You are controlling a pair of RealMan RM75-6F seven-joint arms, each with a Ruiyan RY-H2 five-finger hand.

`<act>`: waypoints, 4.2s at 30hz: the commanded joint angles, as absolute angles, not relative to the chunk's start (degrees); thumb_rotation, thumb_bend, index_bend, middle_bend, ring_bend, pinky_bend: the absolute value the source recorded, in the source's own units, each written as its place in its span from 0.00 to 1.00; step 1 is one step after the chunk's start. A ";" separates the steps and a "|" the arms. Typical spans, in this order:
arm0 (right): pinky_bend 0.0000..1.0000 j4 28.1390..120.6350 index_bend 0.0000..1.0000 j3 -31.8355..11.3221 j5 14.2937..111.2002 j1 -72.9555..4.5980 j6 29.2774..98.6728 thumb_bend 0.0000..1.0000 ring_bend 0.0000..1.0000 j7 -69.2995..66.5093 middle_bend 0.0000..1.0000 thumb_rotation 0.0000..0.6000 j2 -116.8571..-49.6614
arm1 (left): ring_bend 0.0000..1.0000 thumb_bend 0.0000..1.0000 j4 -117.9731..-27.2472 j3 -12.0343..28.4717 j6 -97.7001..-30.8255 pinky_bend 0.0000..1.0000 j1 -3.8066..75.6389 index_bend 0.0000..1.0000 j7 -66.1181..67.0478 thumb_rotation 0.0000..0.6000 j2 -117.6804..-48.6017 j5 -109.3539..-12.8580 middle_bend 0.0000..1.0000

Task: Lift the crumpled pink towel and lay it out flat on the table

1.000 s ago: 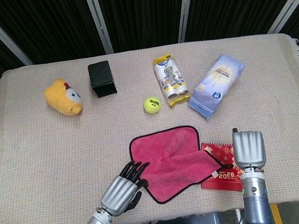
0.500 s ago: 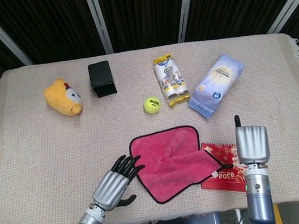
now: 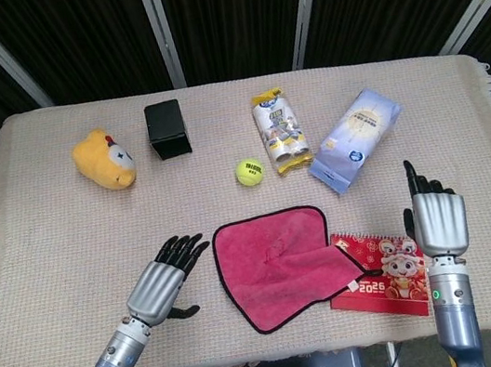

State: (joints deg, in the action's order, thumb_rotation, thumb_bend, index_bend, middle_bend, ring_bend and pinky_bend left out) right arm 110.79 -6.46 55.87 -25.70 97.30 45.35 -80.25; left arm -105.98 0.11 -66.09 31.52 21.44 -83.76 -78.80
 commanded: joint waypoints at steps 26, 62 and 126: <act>0.00 93.65 0.00 -2.52 71.07 -15.69 86.03 0.47 0.00 18.18 0.01 1.00 -77.66 | 0.00 0.48 -103.48 -0.57 -64.06 0.00 29.91 0.00 18.10 1.00 -77.85 -80.53 0.00; 0.00 93.54 0.00 -6.87 71.92 -13.32 82.46 0.47 0.00 14.15 0.01 1.00 -76.88 | 0.00 0.77 -90.75 2.20 -43.38 0.00 54.83 0.00 50.54 1.00 -90.04 -52.84 0.00; 0.00 93.14 0.00 -8.03 73.95 -12.19 80.37 0.47 0.00 14.69 0.01 1.00 -78.06 | 0.00 0.02 -89.92 -2.46 -49.03 0.00 54.36 0.00 39.02 1.00 -85.00 -53.62 0.00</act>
State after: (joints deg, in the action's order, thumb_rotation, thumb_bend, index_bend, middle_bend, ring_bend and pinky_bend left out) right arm 93.14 -8.03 73.94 -12.19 80.38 14.68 -78.05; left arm -88.41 -2.88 -48.22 54.98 40.39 -86.15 -52.22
